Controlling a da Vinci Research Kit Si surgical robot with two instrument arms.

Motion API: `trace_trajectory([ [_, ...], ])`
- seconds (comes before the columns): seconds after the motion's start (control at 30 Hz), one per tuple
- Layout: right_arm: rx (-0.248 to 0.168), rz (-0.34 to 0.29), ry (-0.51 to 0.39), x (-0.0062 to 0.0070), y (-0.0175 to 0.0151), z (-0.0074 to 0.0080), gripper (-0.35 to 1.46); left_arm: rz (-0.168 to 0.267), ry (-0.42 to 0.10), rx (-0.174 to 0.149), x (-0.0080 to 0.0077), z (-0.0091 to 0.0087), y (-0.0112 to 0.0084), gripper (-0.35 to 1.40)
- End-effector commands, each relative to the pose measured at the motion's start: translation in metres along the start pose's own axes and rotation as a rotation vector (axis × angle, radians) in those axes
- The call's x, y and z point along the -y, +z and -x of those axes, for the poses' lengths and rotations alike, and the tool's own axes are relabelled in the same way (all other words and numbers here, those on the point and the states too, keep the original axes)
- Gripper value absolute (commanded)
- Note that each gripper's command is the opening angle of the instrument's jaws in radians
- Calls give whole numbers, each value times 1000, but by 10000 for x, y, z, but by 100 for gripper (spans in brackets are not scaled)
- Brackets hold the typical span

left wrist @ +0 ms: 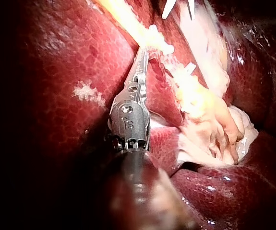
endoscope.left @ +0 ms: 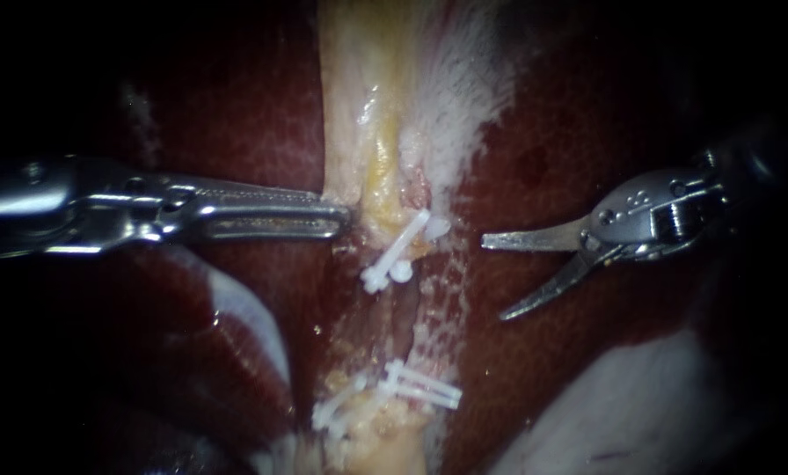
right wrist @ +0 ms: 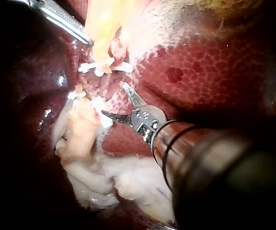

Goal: Go back from the cut right tube

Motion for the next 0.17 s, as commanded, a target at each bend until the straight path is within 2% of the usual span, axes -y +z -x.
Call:
trace_trajectory([
  [0.03,0,0,0,0,0,0,143,0,-6,0,0,0,0,-35],
  [0.17,0,0,0,1,-1,0,143,-1,-6,0,0,0,0,-35],
])
